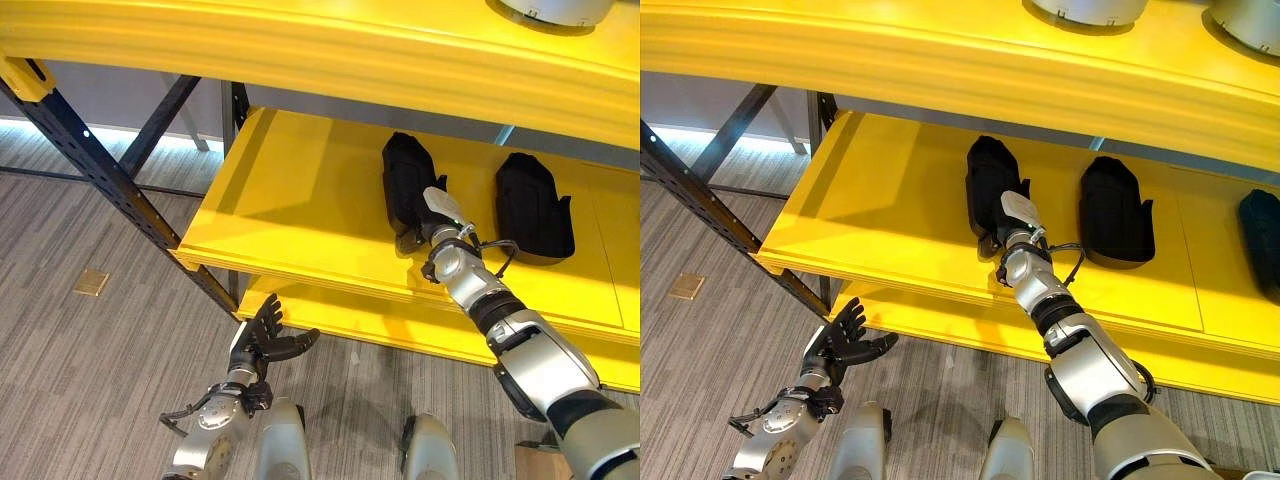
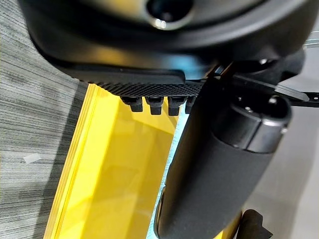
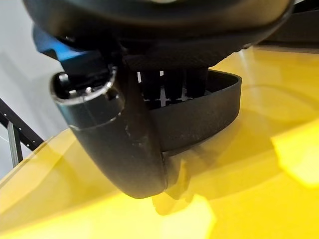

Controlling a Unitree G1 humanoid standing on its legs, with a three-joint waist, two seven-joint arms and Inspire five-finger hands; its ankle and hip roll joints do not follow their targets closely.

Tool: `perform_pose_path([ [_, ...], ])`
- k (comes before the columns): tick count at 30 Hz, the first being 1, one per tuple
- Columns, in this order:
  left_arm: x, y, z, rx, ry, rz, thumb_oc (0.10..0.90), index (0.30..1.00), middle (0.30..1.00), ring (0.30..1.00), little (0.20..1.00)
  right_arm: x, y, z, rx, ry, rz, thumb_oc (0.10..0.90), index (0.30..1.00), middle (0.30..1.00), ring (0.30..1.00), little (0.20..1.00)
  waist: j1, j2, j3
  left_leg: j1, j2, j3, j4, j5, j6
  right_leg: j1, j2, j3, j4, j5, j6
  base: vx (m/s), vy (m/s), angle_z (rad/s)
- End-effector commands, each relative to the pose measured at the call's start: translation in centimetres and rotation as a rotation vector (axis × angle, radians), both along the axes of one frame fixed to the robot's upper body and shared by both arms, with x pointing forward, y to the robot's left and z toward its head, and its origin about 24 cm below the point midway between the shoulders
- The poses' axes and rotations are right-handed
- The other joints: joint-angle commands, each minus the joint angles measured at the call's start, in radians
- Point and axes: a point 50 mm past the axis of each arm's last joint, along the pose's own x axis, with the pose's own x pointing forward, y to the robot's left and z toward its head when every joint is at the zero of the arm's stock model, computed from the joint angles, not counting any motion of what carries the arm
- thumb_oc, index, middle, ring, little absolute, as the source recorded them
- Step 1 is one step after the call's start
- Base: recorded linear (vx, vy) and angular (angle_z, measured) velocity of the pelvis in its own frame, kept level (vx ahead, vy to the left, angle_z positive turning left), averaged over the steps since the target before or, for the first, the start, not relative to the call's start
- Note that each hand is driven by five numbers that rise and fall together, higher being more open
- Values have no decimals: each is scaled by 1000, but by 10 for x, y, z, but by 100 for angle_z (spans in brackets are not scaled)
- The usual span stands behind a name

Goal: Move parts from the plastic box to the shelf.

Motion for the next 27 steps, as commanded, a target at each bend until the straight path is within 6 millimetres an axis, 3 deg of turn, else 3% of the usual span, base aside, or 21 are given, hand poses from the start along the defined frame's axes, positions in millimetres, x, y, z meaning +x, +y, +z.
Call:
perform_pose_path([
  [1, 22, 3, 48, 35, -254, -39, 900, 1000, 1000, 1000, 1000, 13, 23, 55, -3, -166, 60, 400, 300, 300, 300, 300, 36, -27, -8, 8, 32, -73, 16, -36, 11, 84, -3, -1, -103, 61, -21, 0, 0, 0],
  [9, 21, 5, 48, 38, -251, -36, 900, 1000, 1000, 1000, 1000, 12, 36, 50, 30, -138, 91, 400, 300, 300, 300, 300, 36, -26, -8, 6, 30, -74, 8, -29, 8, 84, -2, -5, -109, 66, -21, 0, 0, 0],
  [27, 21, 4, 47, 34, -247, -44, 900, 1000, 1000, 1000, 1000, 12, 52, 59, 85, -158, 133, 400, 300, 300, 300, 300, 47, -27, -7, -3, 30, -83, 11, -28, 10, 81, -2, -13, -101, 61, -22, 0, 0, 0],
])
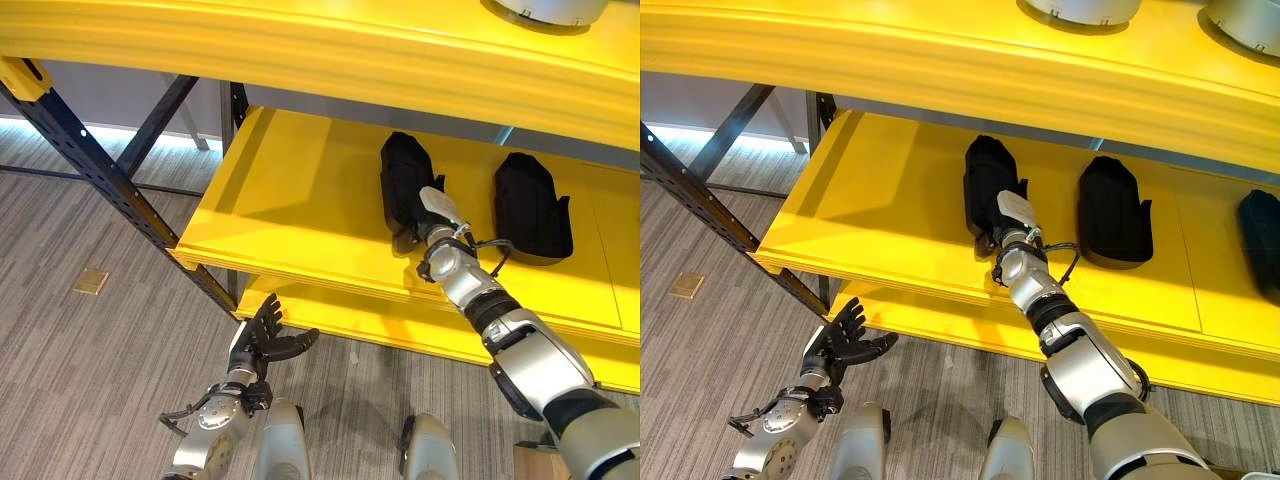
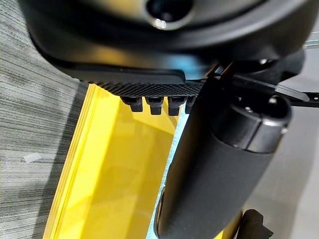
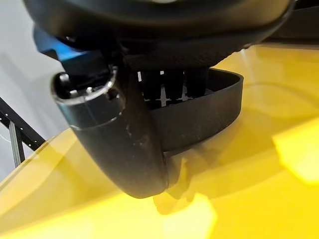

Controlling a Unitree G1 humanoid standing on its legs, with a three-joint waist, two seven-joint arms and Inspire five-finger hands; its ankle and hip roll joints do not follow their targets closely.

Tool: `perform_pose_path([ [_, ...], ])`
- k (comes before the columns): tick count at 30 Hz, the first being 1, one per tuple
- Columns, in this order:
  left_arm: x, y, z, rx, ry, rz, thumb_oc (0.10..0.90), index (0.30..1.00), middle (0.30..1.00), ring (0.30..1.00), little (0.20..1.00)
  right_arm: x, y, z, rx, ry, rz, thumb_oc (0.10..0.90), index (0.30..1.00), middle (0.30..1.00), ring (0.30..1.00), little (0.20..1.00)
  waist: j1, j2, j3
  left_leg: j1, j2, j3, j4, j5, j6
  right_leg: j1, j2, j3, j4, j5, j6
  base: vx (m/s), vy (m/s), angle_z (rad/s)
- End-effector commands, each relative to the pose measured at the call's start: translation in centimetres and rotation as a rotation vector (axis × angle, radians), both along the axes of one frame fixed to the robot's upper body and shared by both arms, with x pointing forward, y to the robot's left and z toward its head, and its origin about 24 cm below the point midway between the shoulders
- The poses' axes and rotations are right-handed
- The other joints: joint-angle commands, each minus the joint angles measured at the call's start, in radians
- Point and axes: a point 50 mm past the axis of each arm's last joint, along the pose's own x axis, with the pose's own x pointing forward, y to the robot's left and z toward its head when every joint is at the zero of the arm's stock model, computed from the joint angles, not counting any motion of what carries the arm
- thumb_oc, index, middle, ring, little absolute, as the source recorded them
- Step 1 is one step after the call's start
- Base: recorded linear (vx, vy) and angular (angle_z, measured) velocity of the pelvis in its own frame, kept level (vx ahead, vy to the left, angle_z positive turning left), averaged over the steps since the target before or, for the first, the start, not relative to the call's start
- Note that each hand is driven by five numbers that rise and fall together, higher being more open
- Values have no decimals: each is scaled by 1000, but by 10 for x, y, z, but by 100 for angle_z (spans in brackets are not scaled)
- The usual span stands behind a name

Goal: Move parts from the plastic box to the shelf.

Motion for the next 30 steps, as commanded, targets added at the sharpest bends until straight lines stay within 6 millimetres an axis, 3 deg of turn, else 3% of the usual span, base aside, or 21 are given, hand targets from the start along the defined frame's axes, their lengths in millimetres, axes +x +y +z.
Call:
perform_pose_path([
  [1, 21, 4, 47, 35, -246, -47, 900, 1000, 1000, 1000, 1000, 11, 44, 59, 73, -163, 129, 400, 300, 300, 300, 300, 48, -29, -6, -5, 28, -74, 27, -39, 27, 83, -4, 0, -110, 67, -17, 0, 0, 0],
  [9, 20, 5, 48, 36, -249, -42, 900, 1000, 1000, 1000, 1000, 10, 50, 60, 97, -171, 151, 400, 300, 300, 300, 300, 48, -29, -8, -7, 27, -75, 28, -38, 28, 82, -5, 1, -110, 69, -17, 0, 0, 1],
  [10, 20, 4, 47, 36, -247, -44, 900, 1000, 1000, 1000, 1000, 10, 51, 60, 101, -170, 152, 437, 352, 352, 352, 352, 49, -29, -8, -7, 27, -75, 26, -37, 28, 81, -5, 1, -110, 69, -17, 1, -2, 3],
  [11, 20, 5, 47, 37, -245, -44, 900, 1000, 1000, 1000, 1000, 10, 52, 60, 107, -166, 156, 598, 577, 577, 577, 577, 49, -29, -8, -7, 27, -75, 26, -37, 28, 81, -5, 0, -110, 69, -17, 0, 0, 0],
  [12, 20, 5, 47, 38, -246, -44, 900, 1000, 1000, 1000, 1000, 10, 53, 60, 116, -165, 157, 900, 1000, 1000, 1000, 1000, 48, -29, -8, -7, 27, -75, 26, -37, 27, 82, -5, 0, -111, 69, -18, 0, 0, 0],
  [18, 21, 5, 47, 41, -247, -43, 900, 1000, 1000, 1000, 1000, 8, 60, 68, 160, -190, 198, 900, 1000, 1000, 1000, 1000, 46, -31, -9, -8, 30, -75, 28, -36, 27, 77, -2, 2, -108, 69, -19, 0, 0, 0],
  [24, 20, 8, 45, 42, -237, -22, 900, 1000, 1000, 1000, 1000, 0, 78, 90, 205, -273, 302, 900, 1000, 1000, 1000, 1000, 39, -38, -10, -5, 31, -72, 23, -35, 25, 74, 0, 7, -107, 66, -22, 1, -1, -1],
  [30, 19, 12, 45, 41, -237, 2, 900, 1000, 1000, 1000, 1000, -6, 82, 102, 227, -324, 352, 900, 1000, 1000, 1000, 1000, 36, -43, -9, -8, 35, -72, 25, -35, 23, 69, 0, 6, -98, 62, -23, 2, -8, 1],
])
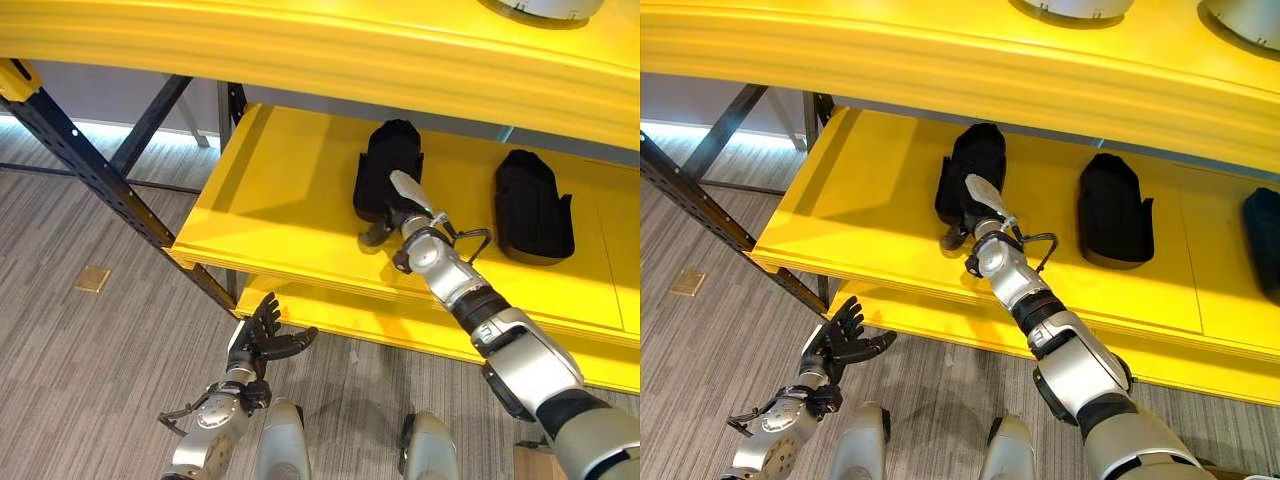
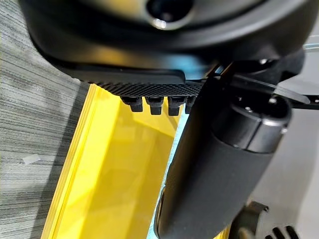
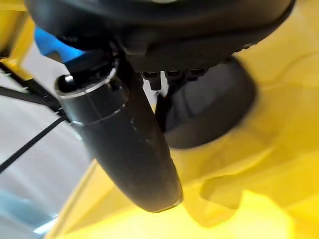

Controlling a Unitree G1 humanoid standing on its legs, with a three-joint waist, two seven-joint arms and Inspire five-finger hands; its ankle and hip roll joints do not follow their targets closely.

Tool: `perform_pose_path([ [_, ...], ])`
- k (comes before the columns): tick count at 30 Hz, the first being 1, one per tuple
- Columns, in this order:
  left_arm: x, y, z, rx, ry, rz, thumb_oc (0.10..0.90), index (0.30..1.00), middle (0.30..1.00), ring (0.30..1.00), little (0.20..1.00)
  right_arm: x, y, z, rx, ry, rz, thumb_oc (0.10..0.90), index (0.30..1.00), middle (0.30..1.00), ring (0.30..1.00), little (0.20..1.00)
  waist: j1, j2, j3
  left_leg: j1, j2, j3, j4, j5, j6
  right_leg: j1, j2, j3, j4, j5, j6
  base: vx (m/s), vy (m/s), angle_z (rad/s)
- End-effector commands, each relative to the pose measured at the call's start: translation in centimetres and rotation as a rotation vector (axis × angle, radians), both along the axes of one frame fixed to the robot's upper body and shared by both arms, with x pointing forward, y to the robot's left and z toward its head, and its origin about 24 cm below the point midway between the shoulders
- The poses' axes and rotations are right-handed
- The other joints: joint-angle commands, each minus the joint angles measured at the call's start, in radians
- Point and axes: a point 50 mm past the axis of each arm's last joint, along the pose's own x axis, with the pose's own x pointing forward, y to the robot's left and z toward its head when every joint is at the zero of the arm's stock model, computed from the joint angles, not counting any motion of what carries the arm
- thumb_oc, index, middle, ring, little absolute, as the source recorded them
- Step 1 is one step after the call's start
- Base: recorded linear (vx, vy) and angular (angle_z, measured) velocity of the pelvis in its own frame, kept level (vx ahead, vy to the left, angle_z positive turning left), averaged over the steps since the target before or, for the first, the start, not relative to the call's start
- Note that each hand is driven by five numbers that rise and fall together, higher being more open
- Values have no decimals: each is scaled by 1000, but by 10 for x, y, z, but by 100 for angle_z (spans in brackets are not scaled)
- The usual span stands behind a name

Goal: Move parts from the plastic box to the shelf.

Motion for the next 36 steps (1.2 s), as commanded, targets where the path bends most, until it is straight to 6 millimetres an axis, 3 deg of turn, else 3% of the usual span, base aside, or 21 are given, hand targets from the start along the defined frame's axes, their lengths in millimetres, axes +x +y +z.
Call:
perform_pose_path([
  [1, 18, 9, 44, 43, -232, -12, 900, 1000, 1000, 1000, 1000, 0, 22, 72, 91, -239, 99, 900, 1000, 1000, 1000, 1000, 36, -46, -9, -2, 34, -58, 42, -45, 39, 88, -1, 12, -126, 81, -17, 2, -18, 4],
  [13, 16, 12, 42, 44, -217, 10, 900, 1000, 1000, 1000, 1000, -12, 32, 83, 123, -289, 181, 900, 1000, 1000, 1000, 1000, 26, -59, -8, 1, 39, -55, 44, -49, 38, 87, 2, 16, -126, 77, -18, 0, -1, 0],
  [21, 16, 14, 41, 53, -211, 16, 900, 1000, 1000, 1000, 1000, -11, 25, 82, 117, -291, 162, 900, 1000, 1000, 1000, 1000, 25, -62, -8, 1, 41, -53, 48, -50, 39, 88, 4, 17, -125, 78, -19, 0, 0, 0],
  [28, 14, 14, 41, 53, -212, 17, 900, 1000, 1000, 1000, 1000, -15, 19, 97, 75, -373, 160, 900, 1000, 1000, 1000, 1000, 19, -63, -7, 2, 42, -48, 45, -50, 38, 82, 6, 23, -128, 81, -19, 0, 0, 0],
  [36, 14, 15, 42, 58, -217, 21, 900, 1000, 1000, 1000, 1000, -15, 8, 94, 14, -388, 133, 900, 1000, 1000, 1000, 1000, 13, -66, -6, -1, 43, -48, 47, -50, 38, 79, 7, 25, -124, 78, -21, 0, 0, 0],
])
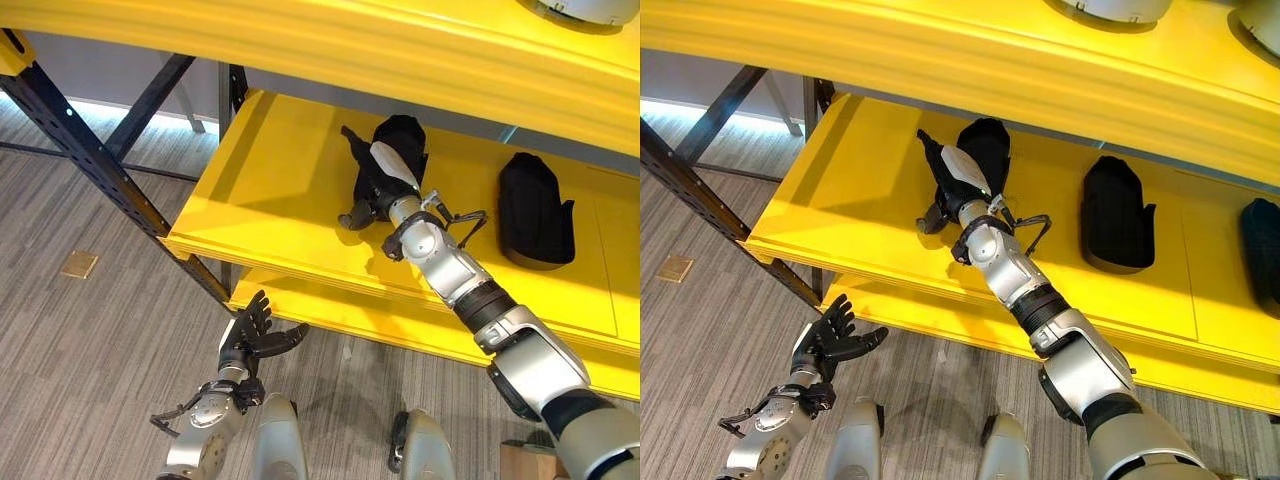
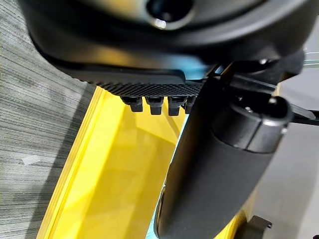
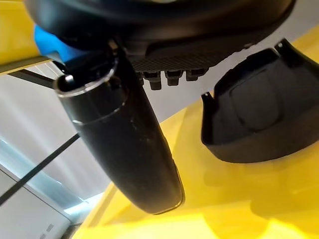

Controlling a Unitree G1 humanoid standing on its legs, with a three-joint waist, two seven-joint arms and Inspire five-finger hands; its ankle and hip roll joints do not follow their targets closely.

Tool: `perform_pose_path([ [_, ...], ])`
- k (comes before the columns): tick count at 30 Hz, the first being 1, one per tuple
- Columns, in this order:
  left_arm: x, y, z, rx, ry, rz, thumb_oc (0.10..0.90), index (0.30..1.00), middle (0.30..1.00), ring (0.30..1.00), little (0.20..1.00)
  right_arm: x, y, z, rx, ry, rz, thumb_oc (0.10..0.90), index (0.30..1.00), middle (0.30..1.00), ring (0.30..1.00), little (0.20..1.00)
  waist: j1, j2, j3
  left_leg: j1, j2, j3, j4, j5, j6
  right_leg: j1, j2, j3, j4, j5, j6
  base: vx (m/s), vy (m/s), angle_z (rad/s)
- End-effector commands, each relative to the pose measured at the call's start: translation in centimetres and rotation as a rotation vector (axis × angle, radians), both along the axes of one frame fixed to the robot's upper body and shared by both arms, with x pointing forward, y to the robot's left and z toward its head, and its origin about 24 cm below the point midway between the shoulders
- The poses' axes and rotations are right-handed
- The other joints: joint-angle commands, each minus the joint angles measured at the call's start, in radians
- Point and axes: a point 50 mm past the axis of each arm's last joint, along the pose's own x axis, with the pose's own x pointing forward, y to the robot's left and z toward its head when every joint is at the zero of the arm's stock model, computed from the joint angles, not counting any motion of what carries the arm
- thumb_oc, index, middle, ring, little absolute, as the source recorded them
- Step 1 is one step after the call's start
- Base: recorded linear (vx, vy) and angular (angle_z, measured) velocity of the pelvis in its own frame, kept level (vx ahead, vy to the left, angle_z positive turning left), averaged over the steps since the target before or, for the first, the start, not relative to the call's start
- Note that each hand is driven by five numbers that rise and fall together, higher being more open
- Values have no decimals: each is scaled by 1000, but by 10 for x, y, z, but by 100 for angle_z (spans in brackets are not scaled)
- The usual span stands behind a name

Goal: Move parts from the plastic box to the shelf.

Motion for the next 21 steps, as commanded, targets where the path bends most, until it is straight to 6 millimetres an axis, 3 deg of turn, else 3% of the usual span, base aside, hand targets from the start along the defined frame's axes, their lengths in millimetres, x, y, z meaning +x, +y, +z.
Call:
perform_pose_path([
  [1, 13, 5, 39, 57, -205, -18, 900, 1000, 1000, 1000, 1000, -6, 4, 60, 34, -256, 50, 900, 1000, 1000, 1000, 1000, 4, -25, -13, 15, 28, -50, 42, -48, 36, 92, -8, 24, -118, 77, -19, 0, 0, 0],
  [13, 14, 3, 39, 60, -207, -28, 900, 1000, 1000, 1000, 1000, 2, -9, 42, -5, -189, -18, 900, 1000, 1000, 1000, 1000, 3, -19, -4, 14, 30, -48, 43, -46, 35, 89, -8, 23, -117, 79, -20, 0, 0, 0],
  [21, 14, 4, 39, 60, -209, -31, 900, 1000, 1000, 1000, 1000, 11, -16, 18, -39, -83, -71, 900, 1000, 1000, 1000, 1000, 15, -10, 7, 7, 24, -52, 41, -41, 40, 88, -13, 18, -119, 84, -17, 0, 0, 0],
])
